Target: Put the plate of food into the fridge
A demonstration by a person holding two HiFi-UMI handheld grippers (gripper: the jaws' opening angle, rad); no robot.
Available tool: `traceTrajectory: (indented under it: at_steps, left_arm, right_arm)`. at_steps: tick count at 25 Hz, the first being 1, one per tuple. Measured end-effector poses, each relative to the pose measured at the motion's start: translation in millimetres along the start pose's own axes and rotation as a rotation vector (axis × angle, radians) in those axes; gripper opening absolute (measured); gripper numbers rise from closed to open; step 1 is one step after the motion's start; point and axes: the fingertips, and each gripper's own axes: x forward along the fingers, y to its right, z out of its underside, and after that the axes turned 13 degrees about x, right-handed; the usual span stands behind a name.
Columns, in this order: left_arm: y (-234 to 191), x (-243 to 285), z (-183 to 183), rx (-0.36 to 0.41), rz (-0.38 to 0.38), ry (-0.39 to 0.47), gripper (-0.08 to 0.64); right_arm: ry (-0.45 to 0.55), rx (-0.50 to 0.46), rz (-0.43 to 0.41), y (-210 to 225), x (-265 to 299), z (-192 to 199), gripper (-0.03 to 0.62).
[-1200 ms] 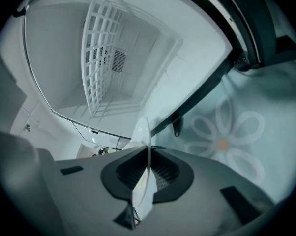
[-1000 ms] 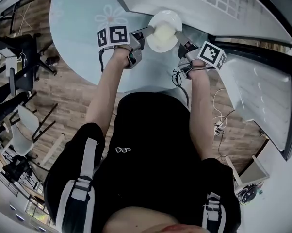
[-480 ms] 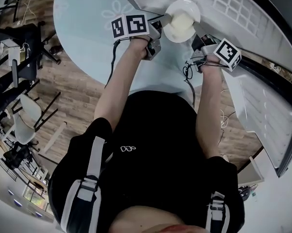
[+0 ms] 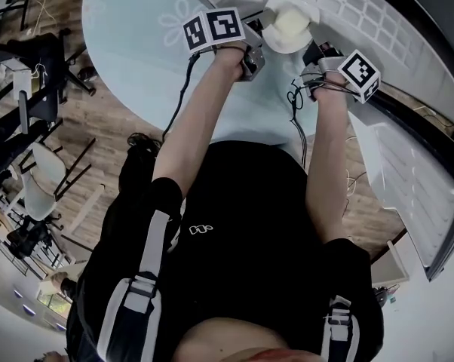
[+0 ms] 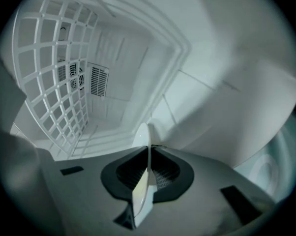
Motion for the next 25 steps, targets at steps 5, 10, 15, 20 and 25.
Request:
traceTrajectory:
  at_steps: [5, 10, 15, 20, 25]
  left_arm:
    - [-1, 12, -13, -0.036, -0.006, 0.049, 0.025]
    - [3, 18, -21, -0.043, 0.014, 0.092, 0.023]
    - [7, 17, -23, 0.008, 0.002, 0.114, 0.103]
    - [6, 9, -20, 0.072, -0.049, 0.116, 0.181]
    - [5, -2, -18, 0.134, -0.107, 0.11, 0.244]
  right_arm:
    - [0.061, 0.014, -0.007, -6, 8, -13, 0.018]
    - [0.151, 0.004, -0.007, -13, 13, -28, 0.018]
    - [0.227, -0.067, 0.047, -14, 11, -31, 0.032]
    - [0.265, -0.155, 0.093, -17, 3, -32, 0.14]
    - [0.286, -0.252, 0.087, -29, -10, -34, 0.132]
